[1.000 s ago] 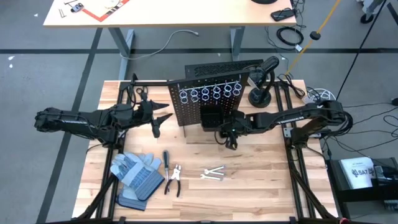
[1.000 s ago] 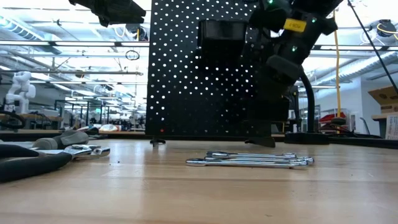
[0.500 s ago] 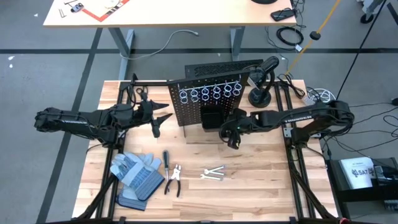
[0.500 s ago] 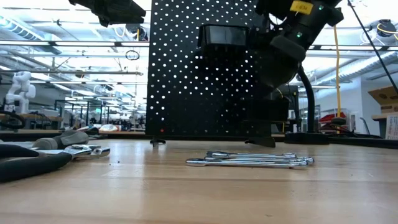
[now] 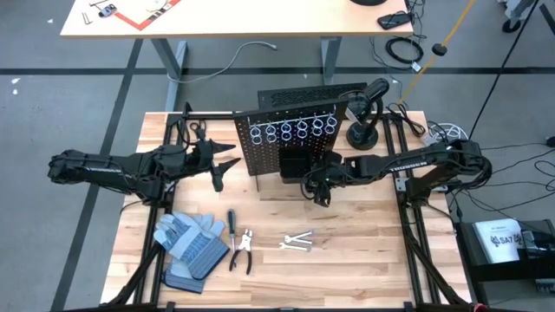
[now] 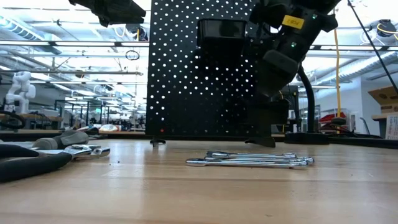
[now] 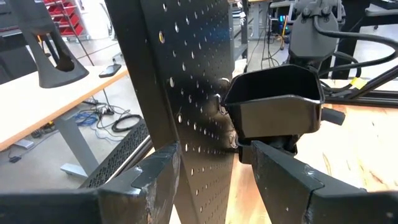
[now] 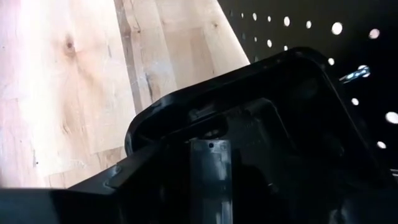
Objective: Hang tools onto peg board
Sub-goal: Remove the black utility knife blades from the bottom black bin of the black pegboard
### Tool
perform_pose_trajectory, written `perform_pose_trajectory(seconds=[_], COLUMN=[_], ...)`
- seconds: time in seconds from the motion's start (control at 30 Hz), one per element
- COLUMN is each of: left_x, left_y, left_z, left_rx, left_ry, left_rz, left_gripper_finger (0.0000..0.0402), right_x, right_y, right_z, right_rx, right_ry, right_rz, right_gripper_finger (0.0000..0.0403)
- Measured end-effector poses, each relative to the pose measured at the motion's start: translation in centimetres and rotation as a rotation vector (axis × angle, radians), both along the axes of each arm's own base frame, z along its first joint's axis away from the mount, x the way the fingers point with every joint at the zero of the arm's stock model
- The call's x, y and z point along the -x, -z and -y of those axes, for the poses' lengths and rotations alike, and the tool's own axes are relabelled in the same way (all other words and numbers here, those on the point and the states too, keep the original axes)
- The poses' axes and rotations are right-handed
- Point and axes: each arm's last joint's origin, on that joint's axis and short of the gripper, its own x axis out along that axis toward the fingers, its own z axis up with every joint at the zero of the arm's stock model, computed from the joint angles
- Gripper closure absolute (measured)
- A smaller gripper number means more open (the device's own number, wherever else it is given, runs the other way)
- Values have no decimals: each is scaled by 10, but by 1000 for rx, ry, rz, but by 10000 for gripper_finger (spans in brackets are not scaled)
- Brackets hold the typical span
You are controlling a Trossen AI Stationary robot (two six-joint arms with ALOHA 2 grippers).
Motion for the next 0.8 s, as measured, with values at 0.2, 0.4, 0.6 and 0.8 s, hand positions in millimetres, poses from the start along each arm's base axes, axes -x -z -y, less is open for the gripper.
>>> perform_pose_trajectory(seconds=[0.2, 0.4, 0.6, 0.8], left_x=[0, 0, 0, 0], left_y=[0, 0, 0, -3], left_z=[0, 0, 0, -1], left_rx=[0, 2, 6, 1], left_ry=[0, 0, -1, -24], left_rz=[1, 1, 3, 32], left_gripper_finger=[196, 196, 196, 196], right_x=[-1, 1, 2, 0], right_y=[8, 8, 9, 7], right_z=[1, 3, 0, 0], right_rx=[20, 71, -1, 0], right_ry=[34, 73, 16, 15], right_rz=[-44, -58, -71, -45], right_gripper_finger=[148, 172, 190, 172])
